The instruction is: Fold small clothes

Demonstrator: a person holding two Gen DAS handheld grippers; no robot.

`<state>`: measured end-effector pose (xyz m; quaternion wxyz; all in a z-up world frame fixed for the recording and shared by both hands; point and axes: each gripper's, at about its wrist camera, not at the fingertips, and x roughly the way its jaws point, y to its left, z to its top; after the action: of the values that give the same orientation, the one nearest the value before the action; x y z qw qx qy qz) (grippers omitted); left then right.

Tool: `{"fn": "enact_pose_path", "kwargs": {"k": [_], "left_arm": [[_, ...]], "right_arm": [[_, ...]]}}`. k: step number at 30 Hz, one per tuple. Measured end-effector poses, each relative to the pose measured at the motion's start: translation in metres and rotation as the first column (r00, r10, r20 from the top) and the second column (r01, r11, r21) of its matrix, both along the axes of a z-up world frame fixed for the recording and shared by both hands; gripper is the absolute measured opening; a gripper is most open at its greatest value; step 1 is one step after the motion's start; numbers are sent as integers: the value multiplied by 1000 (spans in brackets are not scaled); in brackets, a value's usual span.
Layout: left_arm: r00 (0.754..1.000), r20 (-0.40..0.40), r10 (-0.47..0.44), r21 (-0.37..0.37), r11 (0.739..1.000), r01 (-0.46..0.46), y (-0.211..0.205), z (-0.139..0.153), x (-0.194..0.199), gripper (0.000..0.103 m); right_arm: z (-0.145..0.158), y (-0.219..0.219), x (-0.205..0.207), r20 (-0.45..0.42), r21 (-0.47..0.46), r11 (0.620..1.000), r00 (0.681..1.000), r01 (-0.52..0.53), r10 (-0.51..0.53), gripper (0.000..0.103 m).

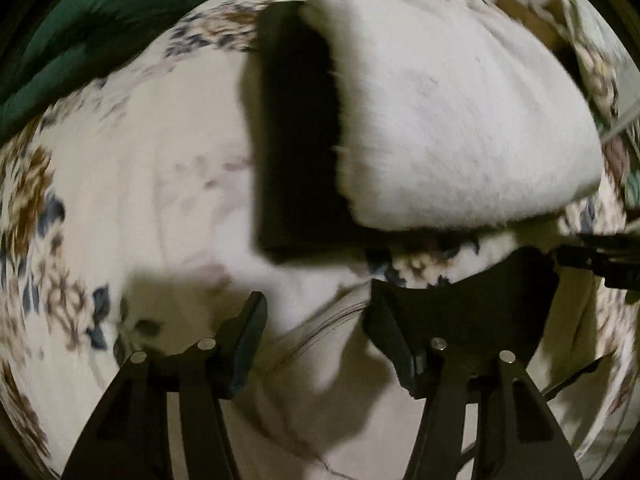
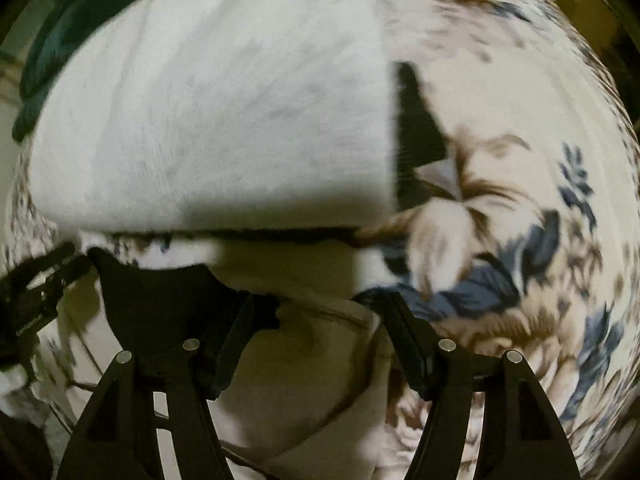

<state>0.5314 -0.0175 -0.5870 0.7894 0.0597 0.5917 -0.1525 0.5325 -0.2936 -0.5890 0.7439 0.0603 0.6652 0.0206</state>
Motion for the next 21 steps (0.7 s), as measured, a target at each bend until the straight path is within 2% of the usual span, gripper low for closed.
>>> {"fn": "enact_pose_path", "kwargs": {"k": [2, 4, 5, 7, 11, 15, 18, 21], "left_arm": [[1000, -2, -30, 27, 999, 30, -6, -4, -4, 4], [999, 6, -35, 33, 999, 35, -9, -5, -9, 4], [999, 24, -34, 33, 999, 33, -8, -2, -12, 3], [998, 63, -17, 33, 999, 15, -4, 6, -18, 3], [991, 126, 40, -12, 999, -39, 7, 35, -35, 2], [977, 183, 107, -65, 993, -97, 20, 73, -72, 2], [968, 188, 167, -118, 982, -146, 29, 93, -100, 2], [962, 170, 213, -149, 971, -189, 36, 104, -136, 2]], "right_arm": [[-5, 5, 3, -23, -18, 1000, 999, -26, 26, 59], [-7, 8, 4, -25, -44, 998, 999, -45, 44, 18], [-6, 8, 4, -19, -45, 998, 999, -43, 42, 13], [0, 8, 2, 15, -42, 999, 999, -34, 35, 10], [29, 9, -11, 102, -35, 999, 994, -41, 45, 8], [63, 5, -36, 175, -13, 999, 984, -36, 37, 8], [84, 22, -59, 220, 5, 999, 975, -42, 40, 8], [103, 32, -99, 254, 33, 998, 966, -59, 48, 8]]}}
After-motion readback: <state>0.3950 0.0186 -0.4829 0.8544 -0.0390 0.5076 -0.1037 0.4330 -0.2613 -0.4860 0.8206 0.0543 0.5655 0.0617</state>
